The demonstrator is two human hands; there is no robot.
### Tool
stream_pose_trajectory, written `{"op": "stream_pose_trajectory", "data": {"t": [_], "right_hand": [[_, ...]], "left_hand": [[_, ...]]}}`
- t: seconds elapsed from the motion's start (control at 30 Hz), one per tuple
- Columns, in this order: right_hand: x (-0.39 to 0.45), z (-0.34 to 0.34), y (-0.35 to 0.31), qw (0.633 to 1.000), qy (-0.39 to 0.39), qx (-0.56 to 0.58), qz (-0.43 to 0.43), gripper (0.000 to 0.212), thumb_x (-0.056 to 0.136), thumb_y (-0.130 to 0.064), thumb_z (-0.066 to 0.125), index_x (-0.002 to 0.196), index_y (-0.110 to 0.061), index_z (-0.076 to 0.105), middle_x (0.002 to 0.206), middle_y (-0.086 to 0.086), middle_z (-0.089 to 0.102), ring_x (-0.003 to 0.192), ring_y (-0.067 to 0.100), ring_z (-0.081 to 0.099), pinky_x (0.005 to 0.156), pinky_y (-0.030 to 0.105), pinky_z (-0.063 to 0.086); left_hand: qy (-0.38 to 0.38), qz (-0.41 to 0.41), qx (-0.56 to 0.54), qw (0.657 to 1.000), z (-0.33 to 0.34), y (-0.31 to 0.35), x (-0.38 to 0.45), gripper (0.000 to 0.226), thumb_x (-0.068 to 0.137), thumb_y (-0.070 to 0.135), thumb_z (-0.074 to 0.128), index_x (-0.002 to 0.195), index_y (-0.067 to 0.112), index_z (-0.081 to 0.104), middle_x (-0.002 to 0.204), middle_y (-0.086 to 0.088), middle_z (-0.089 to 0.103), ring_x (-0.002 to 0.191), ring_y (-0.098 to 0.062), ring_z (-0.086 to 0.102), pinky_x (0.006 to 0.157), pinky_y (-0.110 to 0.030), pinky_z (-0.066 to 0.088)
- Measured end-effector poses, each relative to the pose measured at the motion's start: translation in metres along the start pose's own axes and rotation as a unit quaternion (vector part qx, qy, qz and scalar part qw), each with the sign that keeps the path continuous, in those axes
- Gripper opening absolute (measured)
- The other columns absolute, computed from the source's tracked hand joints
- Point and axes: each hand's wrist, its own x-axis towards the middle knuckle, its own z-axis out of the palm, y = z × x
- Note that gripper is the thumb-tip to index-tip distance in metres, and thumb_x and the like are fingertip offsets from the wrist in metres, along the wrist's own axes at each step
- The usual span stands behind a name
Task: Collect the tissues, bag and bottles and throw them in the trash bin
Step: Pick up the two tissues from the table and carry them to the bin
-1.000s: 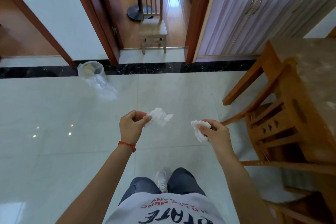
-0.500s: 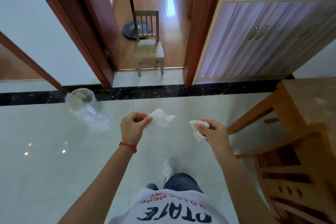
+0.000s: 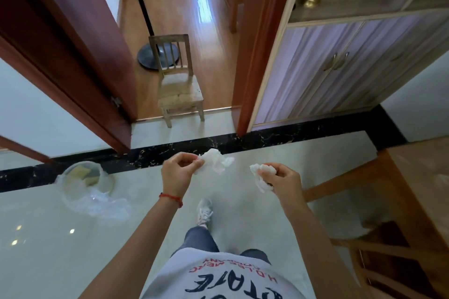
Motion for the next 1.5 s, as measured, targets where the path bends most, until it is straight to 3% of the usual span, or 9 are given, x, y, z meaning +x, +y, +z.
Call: {"op": "stream_pose_trajectory", "data": {"t": [0.3,0.47,0.63,0.77,0.9,1.1,1.17,1.4,1.5], "right_hand": [[0.09,0.03,-0.048,0.996,0.077,0.051,0.009,0.015,0.079,-0.02,0.072,0.092,-0.013,0.069,0.081,0.0,0.066,0.077,0.016,0.06,0.063,0.021,0.048],[0.121,0.026,-0.062,0.991,0.117,0.065,0.023,0.012,0.077,-0.025,0.072,0.087,-0.021,0.066,0.081,-0.003,0.066,0.074,0.012,0.062,0.057,0.01,0.051],[0.153,0.004,-0.068,0.982,0.153,0.101,0.043,0.014,0.075,-0.025,0.075,0.082,-0.014,0.069,0.068,-0.004,0.062,0.062,0.009,0.056,0.059,0.019,0.046],[0.176,-0.025,-0.07,0.976,0.191,0.099,0.036,0.014,0.077,-0.019,0.072,0.067,-0.016,0.064,0.052,-0.013,0.054,0.049,0.003,0.05,0.048,0.01,0.04],[0.192,-0.061,-0.071,0.958,0.238,0.154,0.047,0.009,0.077,-0.015,0.073,0.081,-0.008,0.07,0.061,-0.003,0.06,0.048,0.0,0.052,0.047,0.011,0.042],[0.199,-0.108,-0.068,0.936,0.292,0.191,0.048,0.009,0.079,-0.012,0.071,0.081,-0.003,0.069,0.059,0.002,0.061,0.048,0.002,0.054,0.049,0.013,0.044],[0.199,-0.123,-0.067,0.93,0.309,0.193,0.051,0.014,0.08,-0.014,0.071,0.072,-0.004,0.065,0.054,0.003,0.057,0.047,0.007,0.05,0.047,0.014,0.04],[0.203,-0.174,-0.063,0.885,0.404,0.221,0.067,0.02,0.078,-0.008,0.071,0.061,-0.015,0.064,0.045,-0.01,0.061,0.044,-0.002,0.054,0.045,0.011,0.043],[0.217,-0.198,-0.062,0.869,0.434,0.224,0.078,0.018,0.077,-0.007,0.072,0.061,-0.013,0.065,0.051,-0.008,0.061,0.047,0.001,0.055,0.047,0.011,0.044]], "left_hand": [[-0.087,0.013,0.017,0.996,0.029,0.053,0.135,0.013,0.069,0.01,0.076,0.068,0.019,0.067,0.068,-0.002,0.066,0.062,-0.013,0.061,0.063,-0.02,0.053],[-0.119,0.015,0.01,0.993,0.061,0.072,0.178,0.011,0.066,0.007,0.078,0.073,0.008,0.07,0.067,0.0,0.066,0.052,0.005,0.058,0.054,-0.005,0.046],[-0.167,0.019,0.02,0.985,0.109,0.089,0.208,0.012,0.065,0.006,0.078,0.072,0.011,0.069,0.068,-0.002,0.066,0.059,-0.008,0.06,0.054,-0.006,0.047],[-0.213,0.015,0.019,0.977,0.159,0.107,0.222,0.014,0.066,0.005,0.078,0.068,0.015,0.068,0.069,-0.006,0.067,0.063,-0.018,0.06,0.063,-0.021,0.054],[-0.262,0.034,0.046,0.963,0.213,0.126,0.228,0.019,0.066,0.004,0.077,0.064,0.02,0.067,0.067,-0.005,0.066,0.064,-0.02,0.059,0.07,-0.034,0.052],[-0.34,0.07,0.068,0.935,0.29,0.151,0.228,0.019,0.067,0.003,0.075,0.064,0.02,0.065,0.065,0.004,0.063,0.051,0.006,0.055,0.061,-0.014,0.046],[-0.365,0.062,0.068,0.926,0.312,0.156,0.225,0.013,0.068,0.002,0.075,0.07,0.013,0.067,0.067,0.002,0.064,0.057,0.001,0.058,0.064,-0.016,0.049],[-0.439,0.096,0.1,0.888,0.395,0.177,0.22,0.022,0.067,0.006,0.075,0.064,0.025,0.065,0.067,0.004,0.065,0.064,-0.012,0.059,0.067,-0.024,0.05],[-0.464,0.104,0.104,0.874,0.435,0.188,0.222,0.022,0.067,0.009,0.076,0.062,0.027,0.065,0.062,0.005,0.064,0.056,-0.008,0.056,0.054,-0.021,0.047]]}}
